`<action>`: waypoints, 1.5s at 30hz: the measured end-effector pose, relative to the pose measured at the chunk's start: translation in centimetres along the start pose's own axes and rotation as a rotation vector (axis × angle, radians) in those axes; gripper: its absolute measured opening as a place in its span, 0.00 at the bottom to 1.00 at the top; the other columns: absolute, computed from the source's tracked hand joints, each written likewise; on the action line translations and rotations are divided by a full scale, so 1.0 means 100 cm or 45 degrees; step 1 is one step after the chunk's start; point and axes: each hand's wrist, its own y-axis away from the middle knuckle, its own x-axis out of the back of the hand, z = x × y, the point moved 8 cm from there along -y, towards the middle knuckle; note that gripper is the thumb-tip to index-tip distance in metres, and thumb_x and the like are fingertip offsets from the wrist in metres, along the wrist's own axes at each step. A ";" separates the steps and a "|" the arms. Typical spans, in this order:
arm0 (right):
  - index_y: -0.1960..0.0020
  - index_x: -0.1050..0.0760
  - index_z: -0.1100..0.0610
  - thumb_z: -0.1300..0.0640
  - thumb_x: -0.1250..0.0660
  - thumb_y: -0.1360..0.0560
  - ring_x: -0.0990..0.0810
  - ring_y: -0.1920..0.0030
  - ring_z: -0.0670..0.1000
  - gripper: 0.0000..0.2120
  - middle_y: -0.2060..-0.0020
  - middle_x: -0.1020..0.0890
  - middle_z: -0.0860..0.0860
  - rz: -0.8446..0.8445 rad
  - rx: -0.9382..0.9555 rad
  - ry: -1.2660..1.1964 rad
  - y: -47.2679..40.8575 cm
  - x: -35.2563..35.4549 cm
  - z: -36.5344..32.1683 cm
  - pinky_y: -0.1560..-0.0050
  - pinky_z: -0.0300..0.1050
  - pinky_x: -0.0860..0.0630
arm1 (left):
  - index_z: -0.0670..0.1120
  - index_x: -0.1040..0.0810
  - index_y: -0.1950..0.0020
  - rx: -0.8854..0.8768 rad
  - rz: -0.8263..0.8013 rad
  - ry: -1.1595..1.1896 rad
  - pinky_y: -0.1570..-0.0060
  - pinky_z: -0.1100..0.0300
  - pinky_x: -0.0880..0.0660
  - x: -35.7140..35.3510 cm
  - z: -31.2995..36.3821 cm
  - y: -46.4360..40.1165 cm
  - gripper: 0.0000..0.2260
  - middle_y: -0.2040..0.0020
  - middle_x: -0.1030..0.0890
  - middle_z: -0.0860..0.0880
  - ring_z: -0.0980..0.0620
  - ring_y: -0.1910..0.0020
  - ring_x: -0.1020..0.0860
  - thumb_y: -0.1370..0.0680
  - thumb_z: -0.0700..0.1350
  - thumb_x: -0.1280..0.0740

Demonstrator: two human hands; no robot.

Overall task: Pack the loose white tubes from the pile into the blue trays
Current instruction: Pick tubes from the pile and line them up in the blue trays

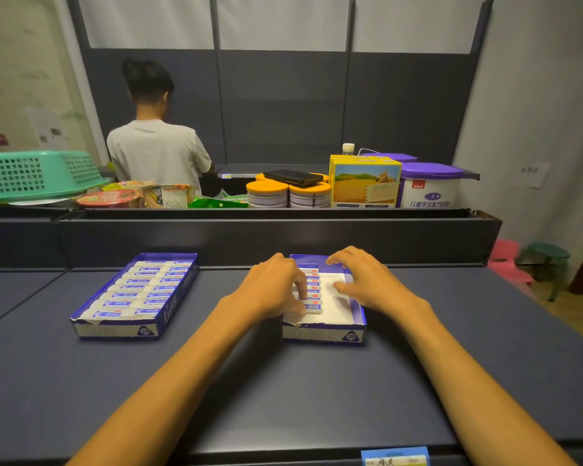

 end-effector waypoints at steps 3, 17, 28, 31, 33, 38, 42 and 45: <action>0.32 0.32 0.47 0.51 0.29 0.25 0.31 0.34 0.49 0.23 0.32 0.31 0.48 0.002 -0.009 0.005 0.000 0.000 0.000 0.40 0.45 0.27 | 0.51 0.18 0.46 0.012 -0.004 0.004 0.52 0.60 0.26 -0.001 0.000 0.000 0.13 0.38 0.23 0.51 0.51 0.41 0.27 0.29 0.52 0.24; 0.29 0.35 0.47 0.47 0.31 0.25 0.32 0.33 0.48 0.26 0.32 0.29 0.48 0.048 0.158 0.061 0.008 0.019 -0.056 0.39 0.46 0.30 | 0.53 0.29 0.32 0.146 0.226 0.005 0.42 0.55 0.27 0.056 -0.045 0.046 0.23 0.35 0.26 0.52 0.54 0.37 0.29 0.25 0.58 0.32; 0.28 0.36 0.49 0.48 0.34 0.23 0.33 0.31 0.51 0.26 0.31 0.30 0.50 -0.045 0.492 0.106 0.028 -0.025 -0.201 0.34 0.49 0.34 | 0.53 0.30 0.31 0.461 0.258 -0.181 0.42 0.53 0.30 0.086 -0.132 0.180 0.23 0.32 0.28 0.51 0.49 0.34 0.32 0.24 0.57 0.35; 0.28 0.35 0.51 0.49 0.34 0.24 0.33 0.33 0.52 0.26 0.31 0.29 0.51 -0.033 0.548 0.114 0.032 -0.039 -0.244 0.35 0.48 0.35 | 0.53 0.29 0.31 0.484 0.299 -0.194 0.42 0.53 0.30 0.097 -0.154 0.218 0.22 0.33 0.28 0.51 0.50 0.34 0.32 0.24 0.58 0.35; 0.28 0.34 0.52 0.50 0.34 0.24 0.32 0.33 0.53 0.25 0.31 0.29 0.52 -0.043 0.609 0.093 0.036 -0.055 -0.288 0.36 0.48 0.35 | 0.53 0.29 0.31 0.520 0.326 -0.210 0.40 0.54 0.31 0.108 -0.177 0.252 0.22 0.33 0.28 0.51 0.51 0.33 0.32 0.24 0.58 0.35; 0.29 0.33 0.52 0.50 0.34 0.23 0.30 0.33 0.53 0.24 0.32 0.27 0.52 -0.054 0.768 0.023 0.049 -0.102 -0.418 0.34 0.49 0.33 | 0.53 0.30 0.31 0.648 0.318 -0.272 0.40 0.51 0.30 0.134 -0.260 0.359 0.23 0.33 0.29 0.51 0.49 0.33 0.33 0.23 0.59 0.37; 0.29 0.34 0.52 0.49 0.34 0.23 0.32 0.32 0.54 0.24 0.32 0.28 0.52 -0.073 0.846 0.024 0.052 -0.145 -0.518 0.33 0.53 0.33 | 0.53 0.31 0.30 0.717 0.328 -0.280 0.39 0.50 0.30 0.152 -0.331 0.442 0.23 0.33 0.29 0.51 0.49 0.33 0.33 0.23 0.59 0.37; 0.29 0.34 0.52 0.49 0.35 0.22 0.33 0.32 0.54 0.24 0.31 0.29 0.52 -0.107 0.893 0.035 0.050 -0.178 -0.588 0.34 0.53 0.33 | 0.54 0.30 0.31 0.766 0.328 -0.276 0.39 0.51 0.30 0.161 -0.383 0.498 0.23 0.33 0.29 0.52 0.50 0.33 0.33 0.23 0.60 0.37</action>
